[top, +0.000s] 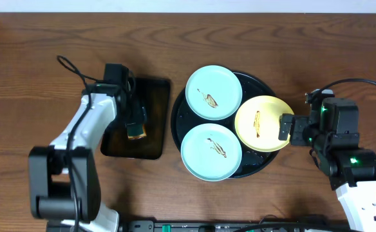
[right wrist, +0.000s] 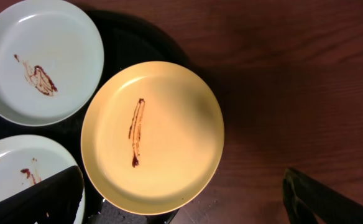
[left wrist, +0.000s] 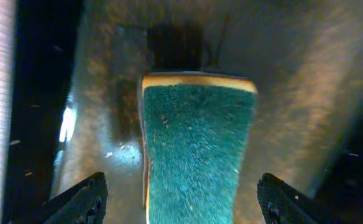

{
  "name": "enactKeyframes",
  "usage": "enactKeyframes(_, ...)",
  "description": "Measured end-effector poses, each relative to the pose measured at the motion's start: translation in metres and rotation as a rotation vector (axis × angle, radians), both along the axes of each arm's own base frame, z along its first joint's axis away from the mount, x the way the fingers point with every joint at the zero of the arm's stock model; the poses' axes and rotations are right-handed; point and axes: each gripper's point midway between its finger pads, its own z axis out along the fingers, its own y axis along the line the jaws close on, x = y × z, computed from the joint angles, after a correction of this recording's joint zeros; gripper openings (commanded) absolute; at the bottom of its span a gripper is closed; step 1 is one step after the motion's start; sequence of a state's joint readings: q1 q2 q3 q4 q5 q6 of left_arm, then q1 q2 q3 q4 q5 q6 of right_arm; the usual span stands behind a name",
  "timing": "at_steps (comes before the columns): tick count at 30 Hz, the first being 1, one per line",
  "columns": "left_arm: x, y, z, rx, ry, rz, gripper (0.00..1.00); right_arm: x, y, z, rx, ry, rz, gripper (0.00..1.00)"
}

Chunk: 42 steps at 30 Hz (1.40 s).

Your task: Clean dirty plates on tray and stack at the side

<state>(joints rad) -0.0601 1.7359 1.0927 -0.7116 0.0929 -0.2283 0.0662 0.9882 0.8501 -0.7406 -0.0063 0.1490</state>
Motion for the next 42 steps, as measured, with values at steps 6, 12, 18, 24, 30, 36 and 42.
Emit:
enactKeyframes(6,-0.002,-0.001,-0.019,-0.007,0.049,0.003,0.61,0.0,0.0,0.0,0.0,0.0,0.0,0.99)
enactKeyframes(12,-0.001,-0.002,-0.019,-0.01,0.043,-0.001,0.58,0.0,0.0,0.0,0.0,0.0,0.0,0.99)
enactKeyframes(18,0.004,-0.003,-0.019,-0.011,0.022,-0.002,0.58,0.0,0.0,0.0,0.0,0.0,0.0,0.99)
enactKeyframes(24,0.001,-0.003,-0.024,-0.014,0.024,0.009,0.47,0.0,0.0,0.0,0.0,0.0,0.0,0.99)
enactKeyframes(30,0.001,-0.004,-0.024,-0.017,0.024,0.015,0.25,0.0,0.0,0.0,0.0,0.0,0.0,0.99)
enactKeyframes(36,0.001,-0.004,-0.024,-0.017,0.024,0.017,0.07,0.0,0.0,0.0,0.0,0.0,0.0,0.99)
enactKeyframes(42,0.001,-0.004,-0.024,-0.018,0.025,0.024,0.07,0.0,0.0,0.0,0.0,0.0,0.0,0.99)
